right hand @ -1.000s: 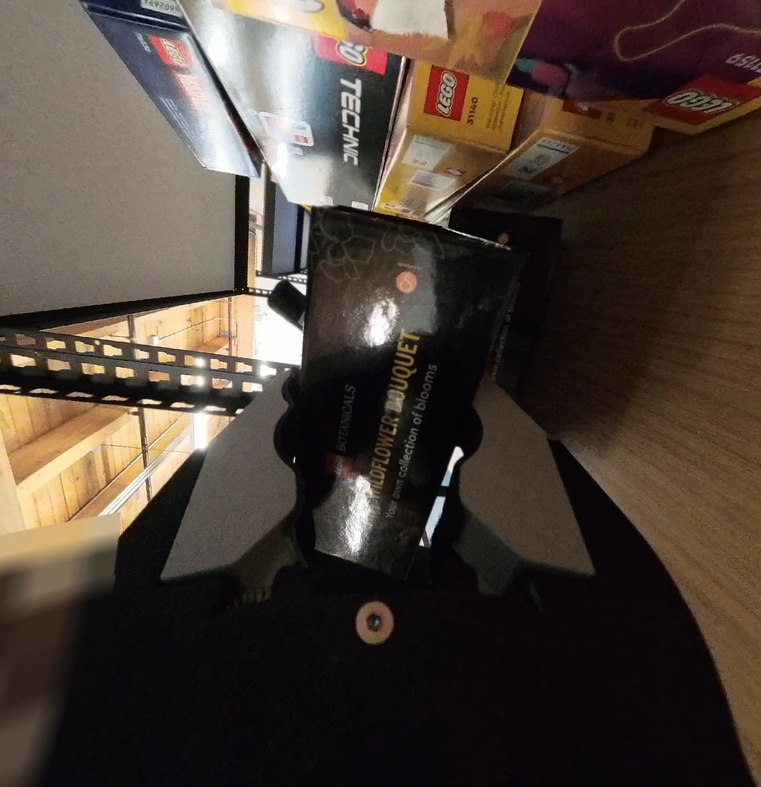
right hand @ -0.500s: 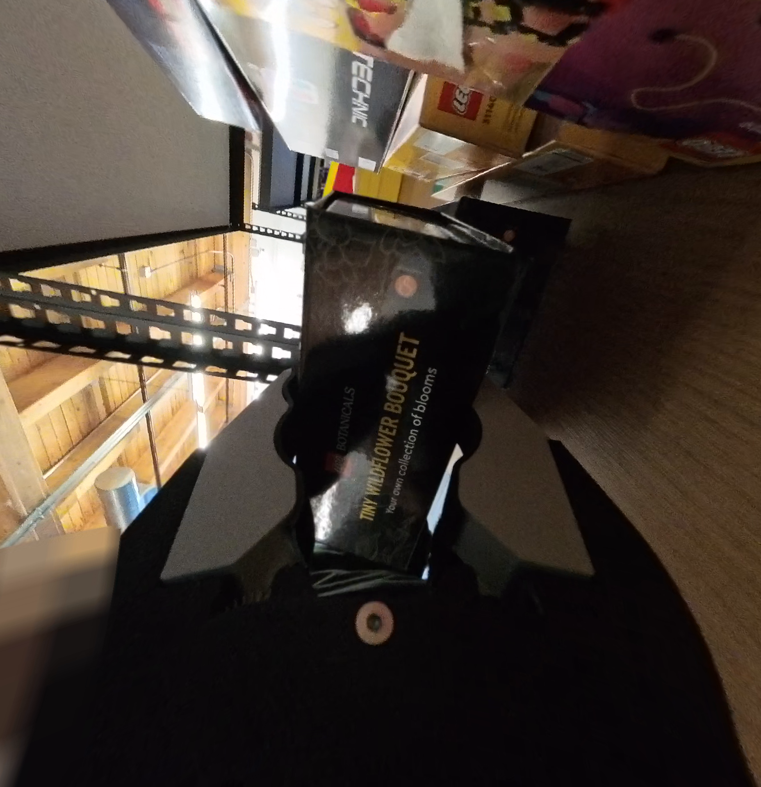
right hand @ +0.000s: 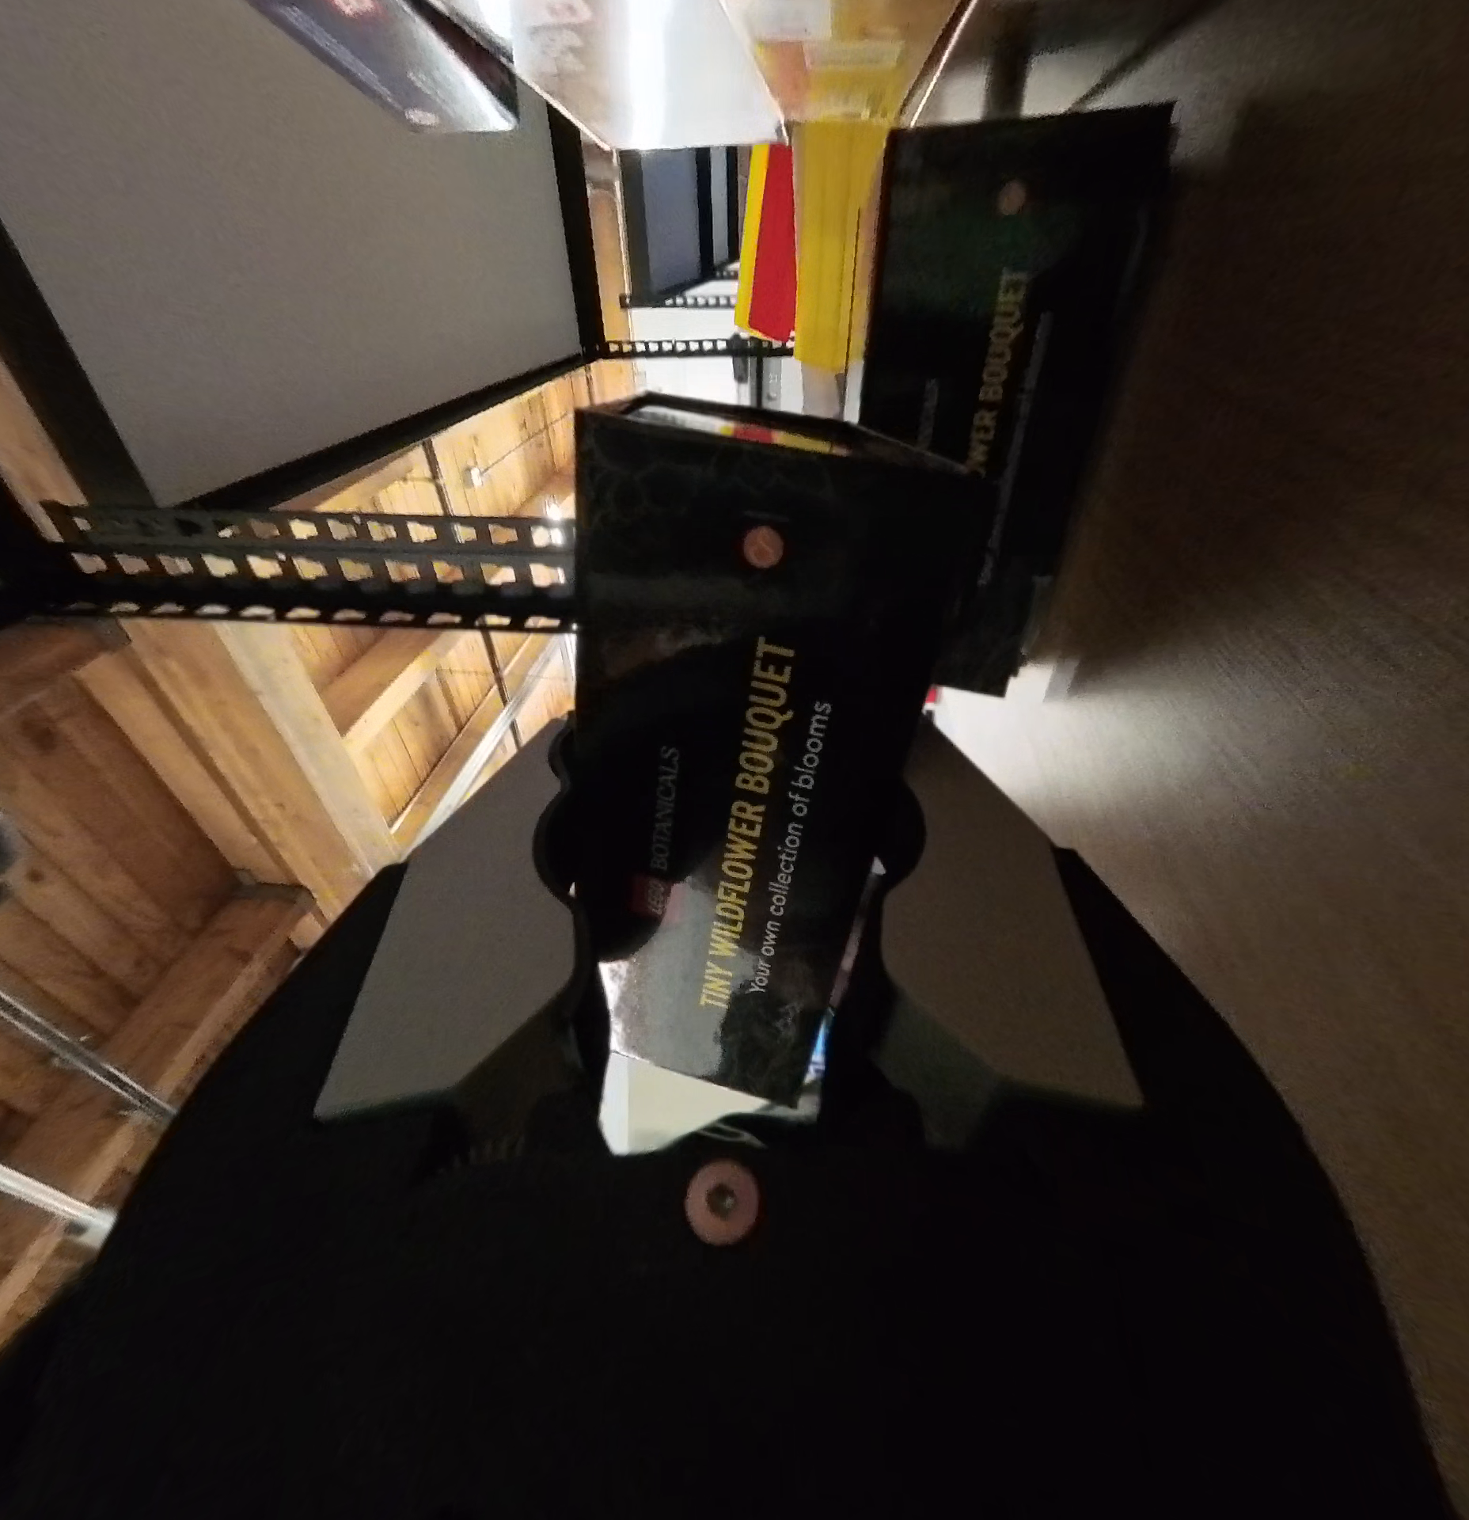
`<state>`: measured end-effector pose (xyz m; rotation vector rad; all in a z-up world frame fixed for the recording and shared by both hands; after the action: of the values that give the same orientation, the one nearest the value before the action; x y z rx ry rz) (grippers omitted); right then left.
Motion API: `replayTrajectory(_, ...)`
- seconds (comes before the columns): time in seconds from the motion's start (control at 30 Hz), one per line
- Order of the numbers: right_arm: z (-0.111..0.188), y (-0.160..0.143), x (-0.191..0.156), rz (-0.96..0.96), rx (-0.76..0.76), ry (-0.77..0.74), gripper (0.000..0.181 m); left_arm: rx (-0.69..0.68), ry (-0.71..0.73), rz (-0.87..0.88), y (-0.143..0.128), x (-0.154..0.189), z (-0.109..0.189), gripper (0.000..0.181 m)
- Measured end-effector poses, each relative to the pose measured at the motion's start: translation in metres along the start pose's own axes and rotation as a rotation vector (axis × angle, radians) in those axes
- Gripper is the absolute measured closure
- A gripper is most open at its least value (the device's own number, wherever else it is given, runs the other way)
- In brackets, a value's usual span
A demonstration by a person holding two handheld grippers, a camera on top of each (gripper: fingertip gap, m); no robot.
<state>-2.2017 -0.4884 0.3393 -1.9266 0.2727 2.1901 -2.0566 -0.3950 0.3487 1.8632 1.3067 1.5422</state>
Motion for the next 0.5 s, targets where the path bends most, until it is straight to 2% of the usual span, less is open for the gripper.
replayTrajectory(0.1,0.009,-0.01,0.002,0.047,-0.03,-0.01,0.114,0.089,-0.078,0.283,0.003,-0.004,-0.01,0.093)
replayTrajectory(0.2,0.016,-0.026,0.0,0.064,-0.063,0.032,0.113,0.106,-0.105,0.446,0.0,-0.008,-0.019,0.082)
replayTrajectory(0.37,0.009,-0.068,0.005,0.181,-0.147,-0.017,0.108,0.023,-0.162,0.596,-0.021,-0.009,-0.03,0.068)
replayTrajectory(0.5,-0.007,-0.106,0.017,0.258,-0.202,-0.085,0.11,-0.06,-0.27,0.697,-0.05,0.006,-0.032,0.074)
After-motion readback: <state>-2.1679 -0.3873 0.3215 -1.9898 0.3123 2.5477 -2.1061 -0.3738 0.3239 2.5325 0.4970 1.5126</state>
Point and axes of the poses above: each gripper's, where its closed fingertips meet, z back along the fingers, y out of its top, x = y × z across the jaws, the point moved 3 cm from there along z, back along the fingers, and after that the axes turned 14 degrees about -y, right-handed, at the moved point
